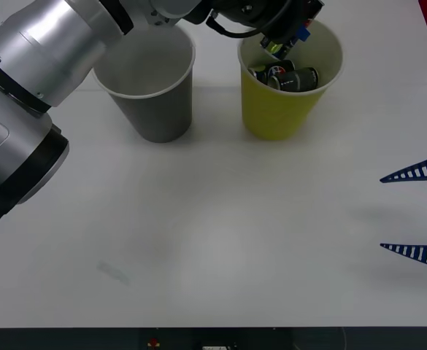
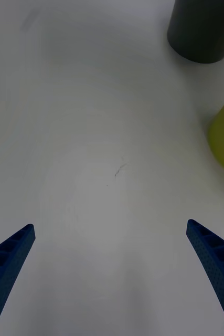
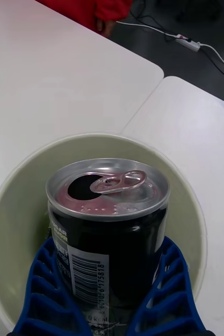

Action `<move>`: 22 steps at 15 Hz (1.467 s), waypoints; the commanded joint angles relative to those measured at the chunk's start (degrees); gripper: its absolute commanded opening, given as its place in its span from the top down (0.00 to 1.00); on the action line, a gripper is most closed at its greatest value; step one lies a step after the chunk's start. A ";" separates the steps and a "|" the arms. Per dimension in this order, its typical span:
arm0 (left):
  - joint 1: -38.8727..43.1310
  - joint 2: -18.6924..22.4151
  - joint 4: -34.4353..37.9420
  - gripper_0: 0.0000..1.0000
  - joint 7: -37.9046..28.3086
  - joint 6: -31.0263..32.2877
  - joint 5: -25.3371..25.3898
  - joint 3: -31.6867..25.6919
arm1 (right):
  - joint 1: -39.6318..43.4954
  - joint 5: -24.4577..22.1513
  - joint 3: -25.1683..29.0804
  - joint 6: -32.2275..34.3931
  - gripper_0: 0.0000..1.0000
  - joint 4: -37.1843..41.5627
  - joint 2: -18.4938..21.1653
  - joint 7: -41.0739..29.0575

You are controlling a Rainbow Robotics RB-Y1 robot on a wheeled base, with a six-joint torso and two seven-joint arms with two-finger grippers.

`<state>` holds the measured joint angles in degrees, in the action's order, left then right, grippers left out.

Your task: Put the can into the green bin and the plastic bottle into the gray bin

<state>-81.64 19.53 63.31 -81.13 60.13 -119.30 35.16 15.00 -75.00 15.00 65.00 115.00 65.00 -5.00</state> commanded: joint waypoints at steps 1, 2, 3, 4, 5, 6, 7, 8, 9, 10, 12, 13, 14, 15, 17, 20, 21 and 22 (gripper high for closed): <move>-0.01 0.07 -0.02 0.71 0.18 -0.01 -0.32 0.00 | 0.00 0.00 0.00 0.00 0.00 0.00 0.00 0.00; -0.01 0.07 -0.02 0.24 0.45 -0.01 -0.58 0.00 | 0.00 0.00 0.00 0.00 0.00 0.00 0.00 0.00; -0.01 0.07 -0.02 0.00 0.97 -0.01 -0.76 0.00 | 0.00 0.00 0.00 0.00 0.00 0.00 0.00 0.00; 0.08 0.07 -0.02 0.00 1.76 0.07 -0.84 0.00 | 0.00 0.00 0.00 0.00 0.00 0.00 0.00 0.00; -0.01 0.33 -0.02 0.00 3.08 -0.01 -0.67 0.00 | 0.00 0.00 0.00 0.00 0.00 0.00 0.00 0.00; -0.01 0.60 0.06 0.00 4.40 0.07 -0.32 0.00 | 0.00 0.00 0.00 0.00 0.00 0.00 0.00 0.00; 0.26 1.21 0.85 0.00 6.42 0.07 0.03 0.00 | 0.00 0.00 0.00 0.00 0.00 0.00 0.00 0.00; 1.49 2.88 3.58 0.00 8.44 0.16 0.74 0.00 | 0.00 0.00 0.00 0.00 0.00 0.00 0.00 0.00; 3.42 4.82 7.09 0.00 8.62 0.16 2.41 -0.44 | 0.00 0.00 0.00 0.00 0.00 0.00 0.00 0.00; 5.88 7.01 10.87 0.00 9.76 0.16 4.43 -1.32 | 0.00 0.00 0.00 0.00 0.00 0.00 0.00 0.00; 11.95 13.08 19.22 0.00 15.30 0.16 9.61 -3.87 | 0.00 0.00 0.00 0.00 0.00 0.00 0.00 0.00; 14.32 15.54 22.21 0.00 16.79 0.16 12.08 -4.84 | 0.00 0.00 0.00 0.00 0.00 0.00 0.00 0.00; 17.92 18.53 26.78 0.00 17.58 0.16 14.71 -6.16 | 0.00 0.00 0.00 0.00 0.00 0.00 0.00 0.00; 20.29 20.37 29.68 0.00 18.38 0.16 16.21 -7.21 | 0.00 0.00 0.00 0.00 0.00 0.00 0.00 0.00; 26.27 24.85 34.78 0.00 23.91 0.16 21.22 -10.64 | 0.00 0.00 0.00 0.00 0.00 0.00 0.00 0.00; 35.15 30.13 39.97 0.00 33.05 0.16 27.37 -15.39 | 0.00 0.00 0.00 0.00 0.00 0.00 0.00 0.00; 38.66 32.06 41.81 0.00 36.22 0.16 28.95 -17.14 | 0.00 0.00 0.00 0.00 0.00 0.00 0.00 0.00; 41.48 33.38 43.22 0.00 38.68 0.16 30.27 -18.55 | 0.00 0.00 0.00 0.00 0.00 0.00 0.00 0.00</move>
<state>-42.23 51.91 105.46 -44.27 60.29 -90.03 17.65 15.00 -75.00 15.00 65.00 115.00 65.00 -5.00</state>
